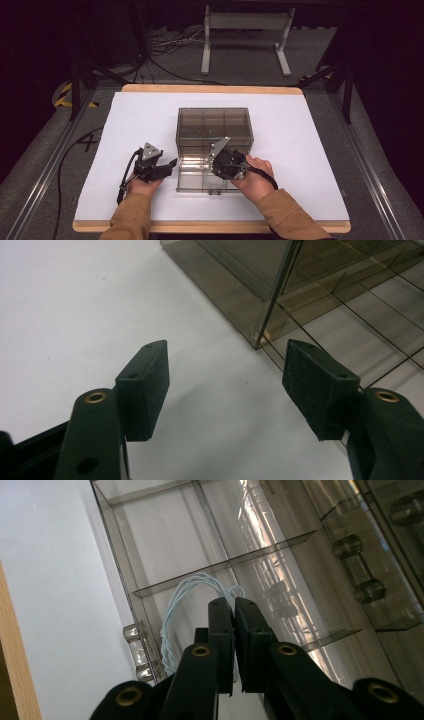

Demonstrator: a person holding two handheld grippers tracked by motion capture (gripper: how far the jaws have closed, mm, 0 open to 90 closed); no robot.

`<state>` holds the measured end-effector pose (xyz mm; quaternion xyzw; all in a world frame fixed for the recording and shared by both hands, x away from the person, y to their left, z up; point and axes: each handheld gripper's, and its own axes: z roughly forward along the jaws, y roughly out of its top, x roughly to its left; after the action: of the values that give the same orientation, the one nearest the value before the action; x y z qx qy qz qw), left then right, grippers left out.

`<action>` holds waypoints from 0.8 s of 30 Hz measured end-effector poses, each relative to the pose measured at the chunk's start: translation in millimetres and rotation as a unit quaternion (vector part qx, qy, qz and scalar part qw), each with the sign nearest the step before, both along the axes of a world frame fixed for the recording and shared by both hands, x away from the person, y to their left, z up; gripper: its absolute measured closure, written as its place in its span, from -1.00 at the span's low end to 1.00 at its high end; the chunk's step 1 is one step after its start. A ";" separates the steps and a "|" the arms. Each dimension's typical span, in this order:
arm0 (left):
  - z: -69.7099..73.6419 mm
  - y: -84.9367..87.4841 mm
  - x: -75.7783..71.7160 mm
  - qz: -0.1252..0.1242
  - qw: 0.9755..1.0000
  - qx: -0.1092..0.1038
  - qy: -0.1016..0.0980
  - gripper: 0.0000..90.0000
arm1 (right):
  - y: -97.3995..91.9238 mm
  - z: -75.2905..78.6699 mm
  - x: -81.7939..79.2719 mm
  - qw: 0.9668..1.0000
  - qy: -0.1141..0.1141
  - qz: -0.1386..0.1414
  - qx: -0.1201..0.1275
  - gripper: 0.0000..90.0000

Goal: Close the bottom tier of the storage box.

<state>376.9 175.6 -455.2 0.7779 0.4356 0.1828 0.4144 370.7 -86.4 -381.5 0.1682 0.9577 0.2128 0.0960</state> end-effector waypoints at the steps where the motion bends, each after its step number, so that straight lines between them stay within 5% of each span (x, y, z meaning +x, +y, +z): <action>1: 0.0 0.0 0.0 0.000 1.000 0.000 0.000 -0.20 | 0.2 -1.0 0.5 1.000 0.001 0.002 -0.001 0.92; 24: -0.3 -0.9 -0.1 0.001 1.000 0.002 -0.001 -0.20 | -1.5 -16.7 6.3 1.000 0.017 0.009 -0.006 0.91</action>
<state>376.8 174.8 -455.4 0.7781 0.4353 0.1851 0.4133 377.0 -87.9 -398.1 0.1627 0.9619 0.2052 0.0784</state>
